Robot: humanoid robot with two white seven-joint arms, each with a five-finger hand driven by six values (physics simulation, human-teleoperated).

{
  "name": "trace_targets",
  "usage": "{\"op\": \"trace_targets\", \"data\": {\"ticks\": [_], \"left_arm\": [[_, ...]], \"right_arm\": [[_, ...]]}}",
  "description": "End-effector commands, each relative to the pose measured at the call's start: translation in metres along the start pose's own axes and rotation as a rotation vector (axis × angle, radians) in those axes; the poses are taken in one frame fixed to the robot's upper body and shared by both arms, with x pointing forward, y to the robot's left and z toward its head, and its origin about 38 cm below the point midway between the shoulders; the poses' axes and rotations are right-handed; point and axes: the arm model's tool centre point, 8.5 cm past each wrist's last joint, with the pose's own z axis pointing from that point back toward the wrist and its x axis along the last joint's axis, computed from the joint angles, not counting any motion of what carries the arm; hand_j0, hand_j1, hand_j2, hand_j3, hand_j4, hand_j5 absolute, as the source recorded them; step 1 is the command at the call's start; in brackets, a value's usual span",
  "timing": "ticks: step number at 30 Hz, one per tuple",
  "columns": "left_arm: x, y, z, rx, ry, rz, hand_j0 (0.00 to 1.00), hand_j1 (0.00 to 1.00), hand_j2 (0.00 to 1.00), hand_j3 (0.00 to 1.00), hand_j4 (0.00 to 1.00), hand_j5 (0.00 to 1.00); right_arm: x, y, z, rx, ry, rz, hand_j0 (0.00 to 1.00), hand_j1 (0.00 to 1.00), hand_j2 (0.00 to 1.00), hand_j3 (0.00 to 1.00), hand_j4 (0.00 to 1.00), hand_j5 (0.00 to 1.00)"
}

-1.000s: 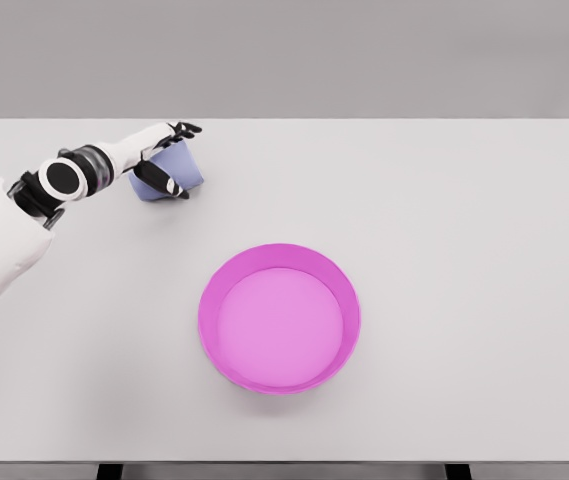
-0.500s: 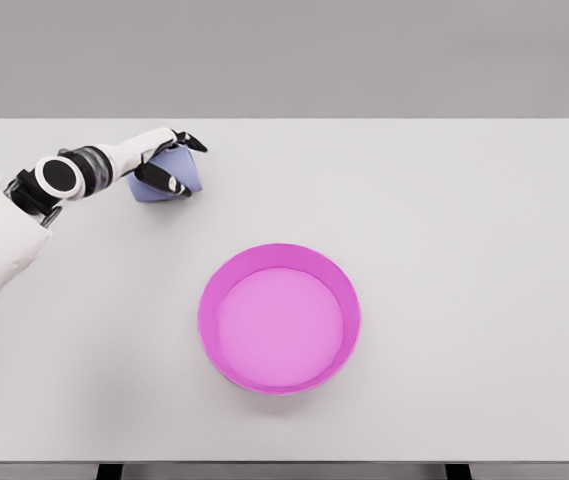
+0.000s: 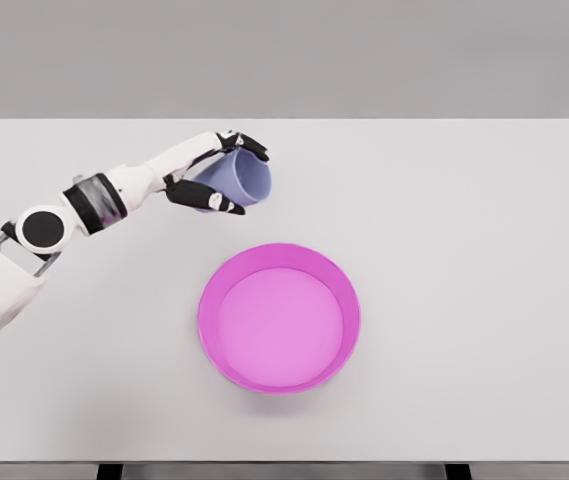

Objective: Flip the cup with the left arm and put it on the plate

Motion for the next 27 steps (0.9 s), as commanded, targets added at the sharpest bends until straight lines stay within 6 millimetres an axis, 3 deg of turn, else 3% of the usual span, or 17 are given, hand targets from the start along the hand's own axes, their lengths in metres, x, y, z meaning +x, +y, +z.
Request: {"op": "trace_targets", "data": {"ticks": [1,4,11,16,27], "left_arm": [[0.028,0.005,0.005,0.014,-0.09,-0.009,0.63,0.63,0.63,0.63,0.63,0.63],[0.046,-0.015,0.015,-0.017,-0.161,0.039,0.63,0.63,0.63,0.63,0.63,0.63],[0.06,-0.02,0.031,0.028,-0.285,0.188,0.61,0.61,0.61,0.61,0.61,0.61],[0.073,-0.036,0.039,0.036,-0.397,0.251,0.6,0.6,0.6,0.6,0.6,0.6],[0.071,-0.058,0.054,0.067,-0.478,0.309,0.6,0.6,0.6,0.6,0.6,0.6]], "right_arm": [[-0.001,0.0,0.0,0.0,0.002,-0.001,1.0,1.0,1.0,1.0,1.0,1.0],[0.0,0.0,0.0,0.0,0.0,0.001,1.0,1.0,1.0,1.0,1.0,1.0],[-0.001,0.0,0.0,0.0,0.002,0.001,1.0,1.0,1.0,1.0,1.0,1.0],[-0.001,0.0,0.0,0.0,0.002,0.001,1.0,1.0,1.0,1.0,1.0,1.0],[0.0,0.0,0.0,0.0,0.0,0.001,1.0,1.0,1.0,1.0,1.0,1.0]]}}
